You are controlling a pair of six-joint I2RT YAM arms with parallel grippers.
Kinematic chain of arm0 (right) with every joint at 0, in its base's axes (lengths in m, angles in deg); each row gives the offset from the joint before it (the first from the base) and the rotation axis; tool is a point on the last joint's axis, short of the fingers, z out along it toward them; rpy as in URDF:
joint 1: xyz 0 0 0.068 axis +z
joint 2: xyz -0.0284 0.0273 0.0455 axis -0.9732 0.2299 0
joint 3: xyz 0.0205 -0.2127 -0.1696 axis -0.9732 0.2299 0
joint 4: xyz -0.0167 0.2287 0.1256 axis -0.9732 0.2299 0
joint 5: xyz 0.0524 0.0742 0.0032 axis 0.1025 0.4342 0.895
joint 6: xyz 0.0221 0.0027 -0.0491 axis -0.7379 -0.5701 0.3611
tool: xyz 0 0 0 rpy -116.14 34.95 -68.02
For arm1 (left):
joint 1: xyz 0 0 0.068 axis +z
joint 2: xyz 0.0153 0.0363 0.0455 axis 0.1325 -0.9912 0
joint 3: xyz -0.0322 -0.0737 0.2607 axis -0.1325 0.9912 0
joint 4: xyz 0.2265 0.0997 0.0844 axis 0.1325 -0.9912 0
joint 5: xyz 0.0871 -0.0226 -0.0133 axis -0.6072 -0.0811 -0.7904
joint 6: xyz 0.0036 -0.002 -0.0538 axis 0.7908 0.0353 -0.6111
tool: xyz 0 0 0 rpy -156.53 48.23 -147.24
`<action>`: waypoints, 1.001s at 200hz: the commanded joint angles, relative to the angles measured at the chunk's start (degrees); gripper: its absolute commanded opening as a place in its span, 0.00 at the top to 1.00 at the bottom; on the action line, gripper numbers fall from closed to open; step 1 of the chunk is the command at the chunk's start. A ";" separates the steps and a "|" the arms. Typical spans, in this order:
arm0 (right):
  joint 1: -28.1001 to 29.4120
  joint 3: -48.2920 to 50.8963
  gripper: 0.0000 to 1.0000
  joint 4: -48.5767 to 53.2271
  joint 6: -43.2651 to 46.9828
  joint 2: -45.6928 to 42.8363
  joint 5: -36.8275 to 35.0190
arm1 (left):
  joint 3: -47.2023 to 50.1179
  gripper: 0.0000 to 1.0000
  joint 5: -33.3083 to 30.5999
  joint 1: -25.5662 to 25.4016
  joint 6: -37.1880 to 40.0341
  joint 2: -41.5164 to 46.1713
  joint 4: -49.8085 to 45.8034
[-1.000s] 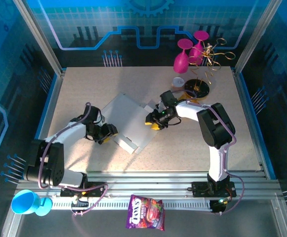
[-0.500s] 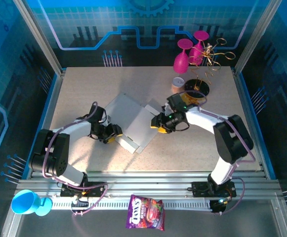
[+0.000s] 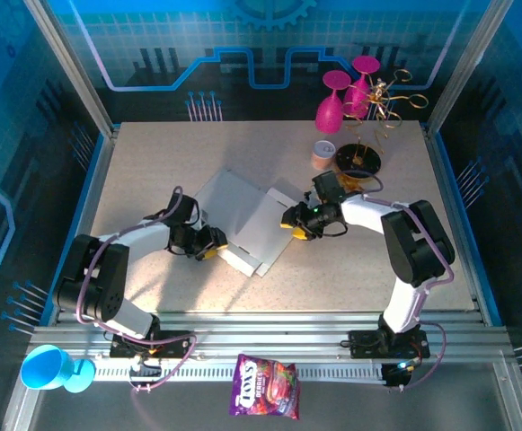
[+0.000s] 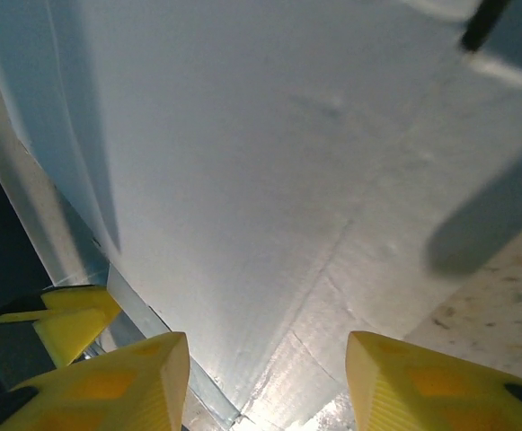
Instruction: Fold the paper box
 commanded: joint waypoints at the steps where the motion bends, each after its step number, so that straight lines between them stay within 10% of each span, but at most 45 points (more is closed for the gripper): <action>1: 1.68 1.28 0.51 -0.33 -2.42 -2.49 -0.82 | 1.86 0.54 0.84 -0.34 -1.71 2.32 0.64; 200: 2.08 5.86 0.50 -6.22 -5.98 0.38 1.88 | -0.67 0.71 1.80 -3.20 -5.31 0.90 3.03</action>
